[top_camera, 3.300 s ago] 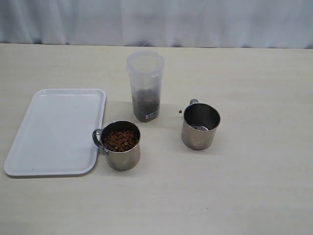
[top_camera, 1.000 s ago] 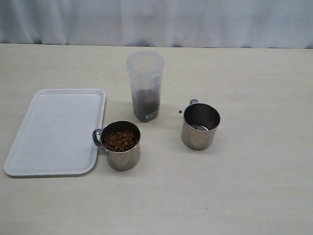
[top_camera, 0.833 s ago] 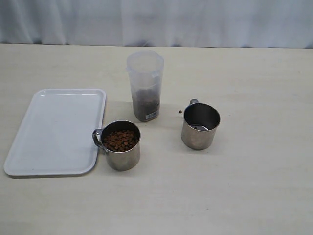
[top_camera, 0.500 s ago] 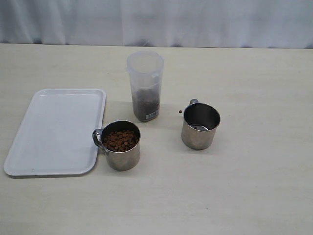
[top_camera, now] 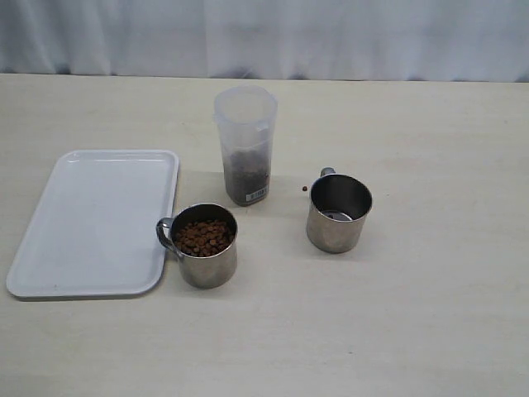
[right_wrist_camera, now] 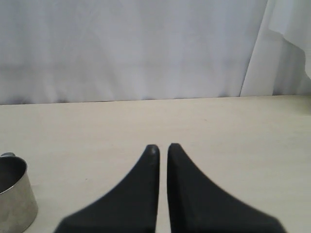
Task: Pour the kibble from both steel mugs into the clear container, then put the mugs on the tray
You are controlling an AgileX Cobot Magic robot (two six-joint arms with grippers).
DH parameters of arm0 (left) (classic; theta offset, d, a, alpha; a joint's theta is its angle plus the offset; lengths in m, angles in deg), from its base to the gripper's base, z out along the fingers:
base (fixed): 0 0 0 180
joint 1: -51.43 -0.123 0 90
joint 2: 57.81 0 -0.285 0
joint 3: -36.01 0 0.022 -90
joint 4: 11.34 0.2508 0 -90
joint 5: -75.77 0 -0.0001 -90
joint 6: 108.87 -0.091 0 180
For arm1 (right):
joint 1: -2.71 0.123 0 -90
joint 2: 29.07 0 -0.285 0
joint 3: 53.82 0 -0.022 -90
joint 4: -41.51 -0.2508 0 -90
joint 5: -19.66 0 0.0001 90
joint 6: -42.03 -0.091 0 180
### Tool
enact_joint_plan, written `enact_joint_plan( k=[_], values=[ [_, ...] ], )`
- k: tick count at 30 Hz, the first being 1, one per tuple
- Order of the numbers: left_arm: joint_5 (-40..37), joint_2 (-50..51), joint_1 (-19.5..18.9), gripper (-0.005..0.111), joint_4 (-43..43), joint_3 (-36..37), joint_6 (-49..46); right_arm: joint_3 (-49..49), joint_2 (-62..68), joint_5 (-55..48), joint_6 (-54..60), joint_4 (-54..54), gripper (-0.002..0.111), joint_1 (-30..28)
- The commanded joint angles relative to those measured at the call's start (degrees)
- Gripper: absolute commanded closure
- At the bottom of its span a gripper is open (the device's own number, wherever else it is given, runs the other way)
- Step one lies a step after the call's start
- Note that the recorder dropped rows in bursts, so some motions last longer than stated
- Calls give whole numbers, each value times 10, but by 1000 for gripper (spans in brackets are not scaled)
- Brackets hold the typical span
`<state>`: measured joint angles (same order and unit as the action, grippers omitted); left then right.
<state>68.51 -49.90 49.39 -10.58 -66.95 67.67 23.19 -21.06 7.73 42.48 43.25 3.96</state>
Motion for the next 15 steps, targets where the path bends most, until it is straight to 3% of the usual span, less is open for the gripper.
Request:
enact_joint_plan(
  k=[1,15],
  values=[
    [4,-1,1,107,1,2,3,2,-2,-3,1,2,104,-4],
    [4,-1,1,107,1,2,3,2,-2,-1,-4,2,104,-4]
  ],
)
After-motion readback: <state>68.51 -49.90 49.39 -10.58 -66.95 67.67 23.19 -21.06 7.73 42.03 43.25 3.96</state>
